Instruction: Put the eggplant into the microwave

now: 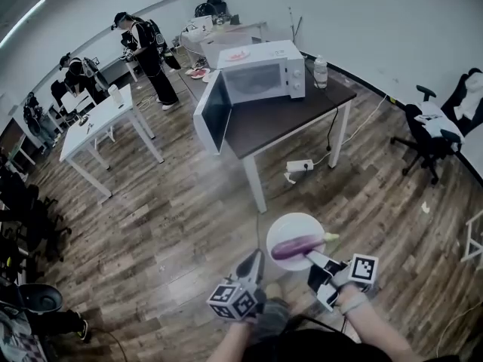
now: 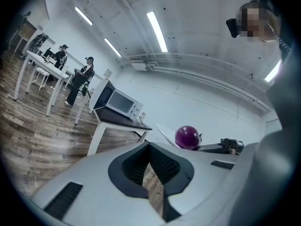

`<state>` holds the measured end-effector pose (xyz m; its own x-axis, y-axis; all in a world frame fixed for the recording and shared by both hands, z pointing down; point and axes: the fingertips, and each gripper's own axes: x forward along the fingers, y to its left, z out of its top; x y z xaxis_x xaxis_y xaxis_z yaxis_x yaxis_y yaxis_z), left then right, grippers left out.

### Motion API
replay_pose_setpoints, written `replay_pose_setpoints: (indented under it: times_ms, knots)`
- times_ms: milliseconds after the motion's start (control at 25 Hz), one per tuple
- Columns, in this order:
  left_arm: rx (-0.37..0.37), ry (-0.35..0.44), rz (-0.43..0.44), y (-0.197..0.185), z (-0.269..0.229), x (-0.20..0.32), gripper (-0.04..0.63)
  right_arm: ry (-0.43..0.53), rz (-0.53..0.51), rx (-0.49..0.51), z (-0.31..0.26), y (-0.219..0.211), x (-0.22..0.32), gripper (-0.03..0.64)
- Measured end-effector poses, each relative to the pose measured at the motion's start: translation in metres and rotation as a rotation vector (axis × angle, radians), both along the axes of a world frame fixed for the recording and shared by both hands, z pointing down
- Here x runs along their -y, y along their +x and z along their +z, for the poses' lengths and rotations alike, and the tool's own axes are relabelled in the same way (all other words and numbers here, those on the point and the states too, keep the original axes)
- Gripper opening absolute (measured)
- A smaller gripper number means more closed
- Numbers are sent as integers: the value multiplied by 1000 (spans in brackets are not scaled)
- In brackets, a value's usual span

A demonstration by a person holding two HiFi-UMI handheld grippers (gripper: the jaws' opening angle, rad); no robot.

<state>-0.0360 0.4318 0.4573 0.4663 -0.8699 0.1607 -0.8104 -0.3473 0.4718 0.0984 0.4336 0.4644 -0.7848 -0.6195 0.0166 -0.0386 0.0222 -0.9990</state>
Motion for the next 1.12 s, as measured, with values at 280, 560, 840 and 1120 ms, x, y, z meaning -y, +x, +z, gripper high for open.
replay_pose_setpoints:
  times_ms: [280,560,840,1120]
  knots:
    - [18,6,48,-33,-8,81,0,18,34,23,-10,-33,84,17]
    - [11,-2,76,-56,-6,136,0,17,78,34,-7,-52,141,18]
    - [-19,-9,65,-65,-3,180,0,-16,103,15,3,-56,187,18]
    - [-28,7,53,-58,-5,230,0,-4,89,21,4,-55,241,18]
